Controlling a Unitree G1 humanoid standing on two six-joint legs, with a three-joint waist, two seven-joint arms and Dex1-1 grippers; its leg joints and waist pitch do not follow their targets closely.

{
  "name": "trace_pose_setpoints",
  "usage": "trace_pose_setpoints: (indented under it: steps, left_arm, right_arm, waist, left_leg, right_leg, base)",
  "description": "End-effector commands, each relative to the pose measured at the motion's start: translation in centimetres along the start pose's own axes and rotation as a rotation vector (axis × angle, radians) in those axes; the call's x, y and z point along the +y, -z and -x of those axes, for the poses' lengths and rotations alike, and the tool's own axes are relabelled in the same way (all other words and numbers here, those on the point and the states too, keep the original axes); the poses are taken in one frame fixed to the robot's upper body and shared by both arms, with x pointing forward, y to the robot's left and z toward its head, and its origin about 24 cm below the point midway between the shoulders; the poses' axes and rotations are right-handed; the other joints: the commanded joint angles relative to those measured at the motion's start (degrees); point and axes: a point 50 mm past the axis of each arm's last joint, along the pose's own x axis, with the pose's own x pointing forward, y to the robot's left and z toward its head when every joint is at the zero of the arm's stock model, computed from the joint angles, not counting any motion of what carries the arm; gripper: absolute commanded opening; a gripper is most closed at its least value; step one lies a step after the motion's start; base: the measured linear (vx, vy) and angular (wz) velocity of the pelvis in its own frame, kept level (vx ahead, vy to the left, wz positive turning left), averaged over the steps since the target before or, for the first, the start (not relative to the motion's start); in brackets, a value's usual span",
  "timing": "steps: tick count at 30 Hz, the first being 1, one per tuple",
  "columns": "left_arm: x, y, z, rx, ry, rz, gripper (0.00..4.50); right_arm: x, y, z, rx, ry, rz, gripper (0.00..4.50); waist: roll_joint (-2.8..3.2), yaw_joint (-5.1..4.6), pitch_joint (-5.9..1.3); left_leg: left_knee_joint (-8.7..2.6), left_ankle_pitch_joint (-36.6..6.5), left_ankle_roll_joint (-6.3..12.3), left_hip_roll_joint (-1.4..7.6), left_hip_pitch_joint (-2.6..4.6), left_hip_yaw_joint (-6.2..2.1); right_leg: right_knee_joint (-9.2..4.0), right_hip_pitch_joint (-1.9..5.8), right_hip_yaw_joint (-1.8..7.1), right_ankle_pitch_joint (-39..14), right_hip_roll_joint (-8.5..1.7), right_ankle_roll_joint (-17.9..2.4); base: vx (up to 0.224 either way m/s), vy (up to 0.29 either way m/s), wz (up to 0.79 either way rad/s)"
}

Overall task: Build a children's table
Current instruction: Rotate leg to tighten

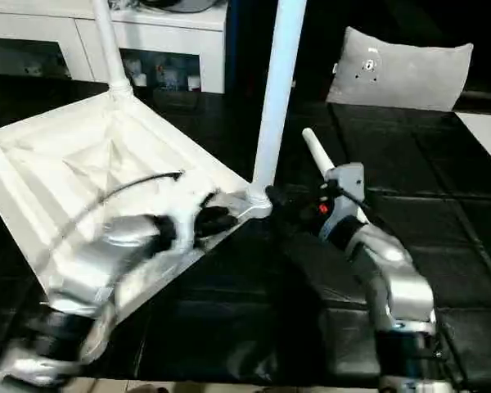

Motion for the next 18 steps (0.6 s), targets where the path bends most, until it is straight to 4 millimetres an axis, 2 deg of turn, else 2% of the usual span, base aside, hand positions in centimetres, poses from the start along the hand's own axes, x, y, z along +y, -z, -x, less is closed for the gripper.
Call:
trace_pose_setpoints:
  steps: [1, 3, 4, 5, 6, 7, 8, 9, 10, 12, 14, 15, 16, 17, 18]
  left_arm:
    - [0.1, 0.3, 2.7, 0.039, 0.09, -0.076, 0.93]
    - [0.2, 0.3, 3.8, 0.053, 0.113, -0.107, 0.93]
    - [0.2, 0.3, 3.8, 0.053, 0.113, -0.107, 0.93]
    - [0.6, 0.4, 5.6, 0.073, 0.131, -0.137, 0.93]
    - [0.8, 0.4, 6.6, 0.088, 0.14, -0.155, 0.93]
    - [0.9, 0.4, 7.3, 0.098, 0.146, -0.163, 0.93]
    - [0.9, 0.4, 7.6, 0.106, 0.148, -0.166, 0.93]
    - [1.2, 0.4, 8.4, 0.124, 0.145, -0.176, 0.93]
    - [1.3, 0.4, 8.9, 0.135, 0.144, -0.183, 0.93]
    - [1.4, 0.4, 9.7, 0.155, 0.145, -0.191, 0.93]
    - [1.4, 0.6, 10.6, 0.187, 0.164, -0.186, 0.93]
    - [1.4, 0.7, 11.1, 0.211, 0.172, -0.183, 0.93]
    - [1.5, 0.9, 11.7, 0.246, 0.175, -0.185, 1.12]
    - [1.7, 1.1, 12.3, 0.28, 0.167, -0.195, 1.23]
    - [1.7, 1.2, 12.3, 0.283, 0.167, -0.195, 1.28]
  right_arm:
    - [0.6, -0.2, -0.5, 0.046, -0.137, 0.026, 4.5]
    - [0.9, -0.2, -0.8, 0.069, -0.191, 0.03, 4.5]
    - [0.9, -0.2, -0.8, 0.069, -0.191, 0.03, 4.5]
    - [1.5, -0.3, -1.4, 0.084, -0.289, 0.042, 4.5]
    - [1.8, -0.5, -1.7, 0.091, -0.345, 0.048, 4.5]
    - [2.0, -0.6, -2.0, 0.093, -0.376, 0.053, 4.5]
    - [2.0, -0.7, -2.1, 0.092, -0.389, 0.058, 4.5]
    - [1.9, -0.9, -2.7, 0.094, -0.396, 0.079, 4.5]
    - [1.7, -1.0, -3.1, 0.096, -0.397, 0.092, 4.5]
    - [1.2, -1.2, -3.8, 0.096, -0.364, 0.121, 4.5]
    - [0.1, -1.5, -4.6, 0.095, -0.264, 0.16, 4.5]
    - [-0.7, -1.7, -4.9, 0.099, -0.198, 0.184, 4.5]
    - [-1.5, -1.9, -5.0, 0.107, -0.124, 0.21, 4.5]
    - [-2.5, -2.0, -5.0, 0.111, -0.042, 0.227, 4.5]
    - [-2.6, -2.0, -5.0, 0.111, -0.035, 0.229, 4.5]
  waist:
    - [-0.61, 0.49, -4.11]
    - [-0.35, 0.38, -4.01]
    - [-0.24, 0.43, -3.96]
    - [-0.04, 0.78, -3.87]
    - [-0.55, 1.18, -4.03]
    - [-0.55, 1.18, -4.03]
    - [-0.45, 1.07, -3.74]
    - [-0.89, 1.22, -3.68]
    - [-0.83, 1.24, -3.7]
    - [-0.77, 1.12, -3.54]
    - [-1.01, 1.38, -3.5]
    - [-1.03, 1.28, -3.56]
    - [-1.17, 1.07, -3.53]
    - [-1.41, 1.17, -3.59]
    - [-1.44, 1.11, -3.46]
  left_leg:
    - [-3.13, -3.04, 5.19, 2.76, 0.15, -0.9]
    - [-2.94, -3.91, 4.64, 2.8, 0.77, -0.6]
    - [-3.0, -3.79, 4.41, 2.84, 0.72, -0.58]
    - [-3.0, -4.31, 3.86, 2.99, 1.16, -0.43]
    - [-3.18, -4.72, 3.47, 3.0, 0.8, -0.7]
    - [-3.18, -4.72, 3.47, 3.0, 0.8, -0.7]
    - [-3.2, -5.7, 2.91, 2.96, 1.01, -0.57]
    - [-3.19, -6.76, 2.06, 3.01, 1.32, -0.45]
    - [-3.21, -7.19, 1.59, 3.01, 1.22, -0.58]
    - [-3.36, -9.56, -0.19, 2.96, 1.24, -0.62]
    - [-3.53, -11.08, -2.1, 2.96, 1.43, -0.59]
    - [-3.52, -11.04, -2.65, 2.92, 1.4, -0.64]
    - [-3.63, -11.0, -2.89, 2.77, 1.14, -0.68]
    - [-3.46, -11.14, -3.16, 2.71, 1.28, -0.56]
    - [-3.47, -11.57, -3.16, 2.61, 1.12, -0.53]
  right_leg:
    - [-3.31, 3.25, 2.4, -3.51, -4.54, -13.12]
    - [-3.46, 2.74, 2.44, -3.88, -4.33, -13.79]
    - [-3.44, 2.75, 2.44, -3.75, -4.29, -13.9]
    - [-3.57, 2.38, 2.51, -3.92, -4.24, -14.06]
    - [-3.06, 2.7, 2.35, -4.75, -4.52, -14.33]
    - [-3.06, 2.7, 2.35, -4.75, -4.52, -14.33]
    - [-3.23, 2.3, 2.44, -5.53, -4.28, -14.04]
    - [-3.42, 2.09, 2.47, -6.6, -4.28, -13.76]
    - [-3.21, 2.14, 2.47, -7.2, -4.47, -13.92]
    - [-3.38, 1.84, 2.5, -10.7, -4.54, -13.55]
    - [-3.65, 1.73, 2.68, -13.38, -4.62, -12.37]
    - [-3.48, 1.61, 2.63, -13.4, -4.67, -12.48]
    - [-3.52, 1.82, 2.61, -13.62, -4.48, -12.24]
    - [-3.54, 1.7, 2.66, -13.87, -4.52, -11.96]
    - [-3.62, 1.66, 2.78, -14.42, -4.43, -11.54]
  base:
    - [0.0, 0.0, 0.0]
    - [0.0, 0.0, 0.0]
    - [0.0, 0.0, 0.0]
    - [0.0, 0.0, 0.0]
    - [0.0, 0.0, 0.0]
    - [0.0, 0.0, 0.0]
    - [0.0, 0.0, 0.0]
    - [0.0, 0.0, 0.0]
    - [0.0, 0.0, 0.0]
    - [0.0, 0.0, 0.0]
    - [0.0, 0.0, 0.0]
    - [0.0, 0.0, 0.0]
    - [0.0, 0.0, 0.0]
    - [0.0, 0.0, 0.0]
    - [0.0, 0.0, 0.0]
